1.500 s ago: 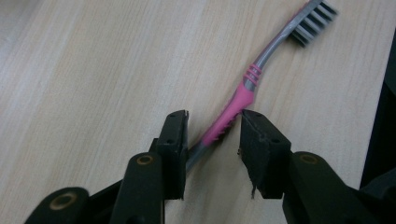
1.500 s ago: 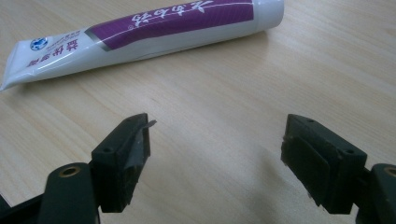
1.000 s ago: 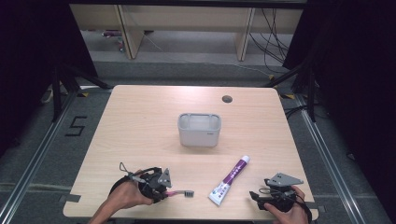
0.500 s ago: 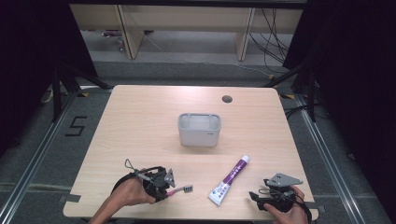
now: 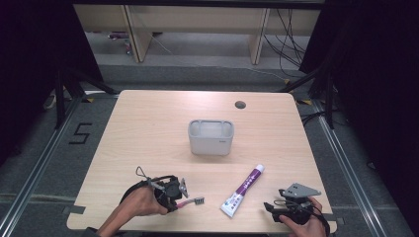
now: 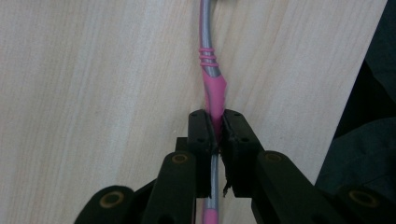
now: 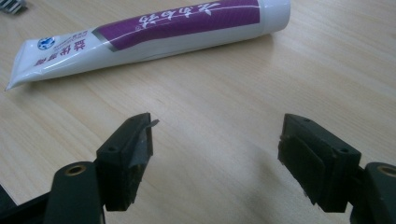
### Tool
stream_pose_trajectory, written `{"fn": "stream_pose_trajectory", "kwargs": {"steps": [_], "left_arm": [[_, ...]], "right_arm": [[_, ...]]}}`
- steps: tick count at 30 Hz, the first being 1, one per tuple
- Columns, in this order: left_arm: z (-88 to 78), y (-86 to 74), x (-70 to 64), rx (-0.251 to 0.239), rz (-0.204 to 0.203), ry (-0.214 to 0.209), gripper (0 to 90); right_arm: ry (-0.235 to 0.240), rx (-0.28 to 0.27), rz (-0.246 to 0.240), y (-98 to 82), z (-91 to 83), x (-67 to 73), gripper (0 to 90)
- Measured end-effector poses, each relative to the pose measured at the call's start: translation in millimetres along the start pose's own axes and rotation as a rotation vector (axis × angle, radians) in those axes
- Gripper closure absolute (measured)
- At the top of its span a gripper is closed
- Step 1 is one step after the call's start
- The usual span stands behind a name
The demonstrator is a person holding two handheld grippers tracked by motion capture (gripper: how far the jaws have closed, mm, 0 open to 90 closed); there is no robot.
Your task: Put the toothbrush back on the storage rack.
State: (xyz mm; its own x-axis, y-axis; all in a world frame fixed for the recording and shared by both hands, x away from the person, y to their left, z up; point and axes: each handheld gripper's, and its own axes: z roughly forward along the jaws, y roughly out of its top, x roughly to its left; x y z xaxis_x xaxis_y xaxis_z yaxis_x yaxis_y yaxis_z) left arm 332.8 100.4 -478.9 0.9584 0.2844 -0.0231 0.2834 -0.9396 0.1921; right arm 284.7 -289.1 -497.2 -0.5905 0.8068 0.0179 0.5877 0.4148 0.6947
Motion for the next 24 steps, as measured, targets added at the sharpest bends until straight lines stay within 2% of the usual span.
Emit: {"fn": "stream_pose_trajectory", "kwargs": {"steps": [3, 4, 5, 7, 8, 10, 11, 13, 14, 15, 16, 17, 19, 20, 24], "left_arm": [[-0.2, 1.4, 0.7, 0.016, 0.006, 0.006, 82.0], [-1.4, 2.0, 0.7, 0.013, 0.004, 0.005, 82.1], [-2.1, 2.3, 0.8, 0.009, 0.004, 0.006, 82.2], [-2.9, 2.6, 0.7, 0.009, 0.003, 0.007, 82.3], [-3.6, 2.7, 0.8, 0.011, 0.005, 0.007, 82.2], [-6.2, 2.2, 2.8, 0.004, -0.004, 0.006, 82.3], [-6.9, 1.7, 3.0, -0.002, -0.010, 0.015, 82.3], [-7.6, 1.2, 3.2, -0.003, -0.013, 0.015, 82.3], [-9.9, 0.0, 2.7, -0.015, -0.018, 0.021, 82.3], [-9.9, 0.0, 2.7, -0.015, -0.018, 0.021, 82.3], [-13.2, -1.3, 3.2, -0.045, -0.033, 0.023, 82.3], [-15.2, -1.8, 3.8, -0.055, -0.037, 0.028, 82.3], [-16.8, -2.6, 5.0, -0.062, -0.037, 0.023, 82.3], [-20.7, -3.5, 7.9, -0.089, -0.041, 0.023, 82.3], [-27.2, -4.0, 11.2, -0.121, -0.047, 0.040, 82.3]], "right_arm": [[-0.001, 0.000, -0.010, -0.9, 0.8, -1.5, 26.5], [0.010, 0.004, 0.023, -0.4, 0.4, 1.7, 26.5], [0.004, -0.004, -0.008, 0.0, 0.5, -0.4, 26.5], [-0.002, 0.002, 0.000, -0.2, 0.0, 0.1, 26.5], [0.000, -0.001, -0.017, -0.1, 0.4, -1.1, 26.5], [0.002, 0.003, 0.012, -0.4, -0.1, 0.7, 26.5], [-0.004, -0.005, -0.013, -0.8, 0.3, -1.2, 26.5], [0.001, -0.009, -0.029, -0.8, 1.4, -2.8, 26.5], [0.000, 0.001, 0.008, -0.5, -0.2, 0.3, 26.5], [0.000, 0.001, 0.008, -0.5, -0.2, 0.3, 26.5], [-0.002, 0.002, -0.002, -0.5, -0.1, -0.5, 26.5], [0.003, -0.011, -0.030, -0.8, 1.7, -2.8, 26.5], [0.003, -0.010, -0.030, -0.8, 1.6, -2.9, 26.5], [-0.003, -0.001, 0.003, -0.5, 0.0, -0.1, 26.5], [-0.010, -0.004, -0.006, -1.0, 0.0, -2.2, 26.5]]}}
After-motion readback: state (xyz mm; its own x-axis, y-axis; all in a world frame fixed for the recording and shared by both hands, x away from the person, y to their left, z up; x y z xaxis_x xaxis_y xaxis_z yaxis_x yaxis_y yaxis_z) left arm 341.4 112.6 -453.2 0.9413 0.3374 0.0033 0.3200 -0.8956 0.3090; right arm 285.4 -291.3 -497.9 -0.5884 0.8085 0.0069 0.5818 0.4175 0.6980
